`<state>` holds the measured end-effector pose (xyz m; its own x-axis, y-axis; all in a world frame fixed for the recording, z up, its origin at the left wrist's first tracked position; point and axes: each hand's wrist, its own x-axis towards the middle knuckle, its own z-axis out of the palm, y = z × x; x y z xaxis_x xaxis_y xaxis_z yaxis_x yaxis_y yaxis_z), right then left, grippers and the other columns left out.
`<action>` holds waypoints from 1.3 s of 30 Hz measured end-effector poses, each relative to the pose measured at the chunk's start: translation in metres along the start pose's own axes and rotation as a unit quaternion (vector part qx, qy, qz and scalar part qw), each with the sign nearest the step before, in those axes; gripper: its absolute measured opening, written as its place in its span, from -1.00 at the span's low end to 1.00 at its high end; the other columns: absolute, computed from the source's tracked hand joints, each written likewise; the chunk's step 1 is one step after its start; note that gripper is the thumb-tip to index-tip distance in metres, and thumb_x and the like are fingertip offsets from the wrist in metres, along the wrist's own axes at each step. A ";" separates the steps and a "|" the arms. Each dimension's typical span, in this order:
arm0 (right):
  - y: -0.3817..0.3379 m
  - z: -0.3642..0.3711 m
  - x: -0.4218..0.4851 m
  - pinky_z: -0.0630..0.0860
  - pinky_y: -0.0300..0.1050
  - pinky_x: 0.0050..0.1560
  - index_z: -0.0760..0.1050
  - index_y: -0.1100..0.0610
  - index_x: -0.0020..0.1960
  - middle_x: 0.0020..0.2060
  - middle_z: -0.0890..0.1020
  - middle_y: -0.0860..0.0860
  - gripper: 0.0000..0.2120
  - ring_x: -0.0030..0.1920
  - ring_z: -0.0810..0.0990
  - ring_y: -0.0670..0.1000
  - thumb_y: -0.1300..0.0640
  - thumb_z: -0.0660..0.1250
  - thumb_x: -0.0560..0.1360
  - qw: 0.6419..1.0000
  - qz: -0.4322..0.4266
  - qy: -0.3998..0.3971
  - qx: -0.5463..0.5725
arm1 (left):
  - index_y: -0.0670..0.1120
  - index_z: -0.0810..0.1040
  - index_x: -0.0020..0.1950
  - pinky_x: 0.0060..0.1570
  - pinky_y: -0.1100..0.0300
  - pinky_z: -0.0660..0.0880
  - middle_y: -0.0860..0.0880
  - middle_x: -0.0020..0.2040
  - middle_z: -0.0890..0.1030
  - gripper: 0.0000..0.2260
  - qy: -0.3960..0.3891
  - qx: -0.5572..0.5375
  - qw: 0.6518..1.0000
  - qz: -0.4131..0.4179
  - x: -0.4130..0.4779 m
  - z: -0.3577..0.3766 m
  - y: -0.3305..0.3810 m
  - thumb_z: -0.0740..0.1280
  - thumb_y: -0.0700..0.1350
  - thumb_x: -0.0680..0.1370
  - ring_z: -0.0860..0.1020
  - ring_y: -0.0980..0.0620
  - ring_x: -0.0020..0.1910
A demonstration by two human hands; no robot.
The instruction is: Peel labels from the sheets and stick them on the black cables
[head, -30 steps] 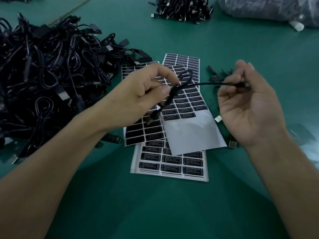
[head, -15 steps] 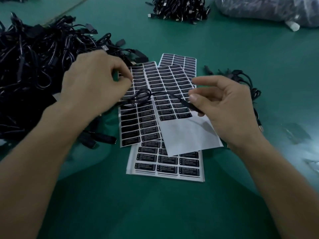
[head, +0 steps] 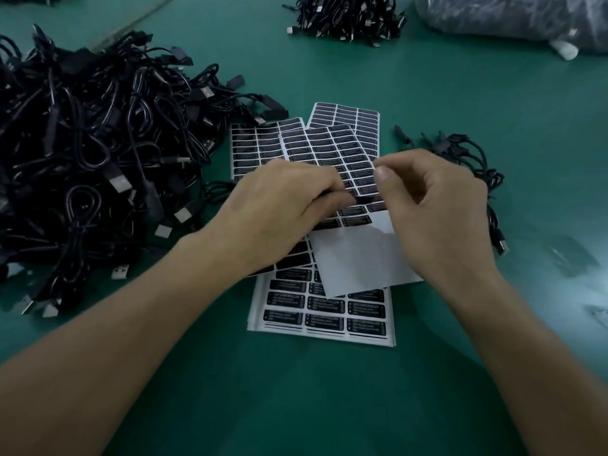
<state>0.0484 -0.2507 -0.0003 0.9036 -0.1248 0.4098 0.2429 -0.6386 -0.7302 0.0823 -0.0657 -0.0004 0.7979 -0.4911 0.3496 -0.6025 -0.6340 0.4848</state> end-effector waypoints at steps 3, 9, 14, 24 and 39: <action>-0.001 -0.003 -0.004 0.49 0.03 0.18 0.47 0.04 0.38 -0.02 0.64 -0.01 -0.59 0.10 0.57 0.05 -0.11 0.29 0.60 0.982 0.021 -0.064 -0.175 | -0.05 0.58 -0.04 -0.23 -0.08 0.52 0.09 -0.29 0.58 -0.76 0.002 -0.014 0.999 -0.044 0.000 0.006 0.000 0.20 0.03 0.68 0.54 0.06 -0.30; -0.011 -0.002 -0.007 0.34 0.11 0.33 0.40 -0.04 0.43 0.03 0.61 -0.05 -0.41 0.25 0.49 0.11 -0.31 0.28 0.49 0.957 0.054 -0.169 -0.230 | -0.01 0.47 -0.05 -0.27 0.02 0.53 0.05 -0.29 0.61 -0.80 -0.013 -0.054 0.994 -0.096 0.000 0.015 0.000 0.15 -0.01 0.70 0.55 0.07 -0.34; -0.005 -0.004 -0.005 0.41 -0.31 0.17 0.50 -0.09 0.29 0.04 0.57 -0.22 -0.54 0.12 0.54 -0.14 -0.04 0.51 0.44 0.993 0.056 -0.093 -0.053 | 0.03 0.44 -0.07 -0.36 0.13 0.49 0.08 -0.31 0.60 -0.80 -0.007 -0.088 0.991 -0.104 0.000 0.016 -0.003 0.13 -0.02 0.71 0.52 0.13 -0.39; 0.003 -0.004 -0.002 0.53 0.33 -0.33 0.55 -0.18 0.09 -0.30 0.68 0.20 -0.65 -0.27 0.57 0.42 0.18 0.42 0.39 0.979 0.117 -0.096 0.138 | 0.01 0.29 0.30 -0.54 -0.07 0.29 -0.06 -0.42 0.36 -0.74 0.056 -0.069 0.996 0.002 -0.003 0.011 -0.004 0.08 -0.25 0.66 0.31 -0.03 -0.52; 0.001 0.009 -0.007 0.40 0.03 -0.25 0.47 -0.01 -0.13 -0.31 0.54 0.31 -0.81 -0.30 0.45 0.09 0.23 0.42 0.52 0.955 0.170 -0.076 0.232 | -0.04 0.64 -0.09 -0.28 0.28 0.50 0.14 -0.30 0.61 -0.85 0.052 -0.066 0.996 -0.037 -0.004 0.015 0.003 0.48 0.03 0.51 0.58 0.15 -0.28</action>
<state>0.0452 -0.2435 -0.0086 0.9901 -0.1318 0.0475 0.0244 -0.1714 -0.9849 0.0770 -0.0748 -0.0127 0.8411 -0.3781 0.3867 -0.5408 -0.5789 0.6102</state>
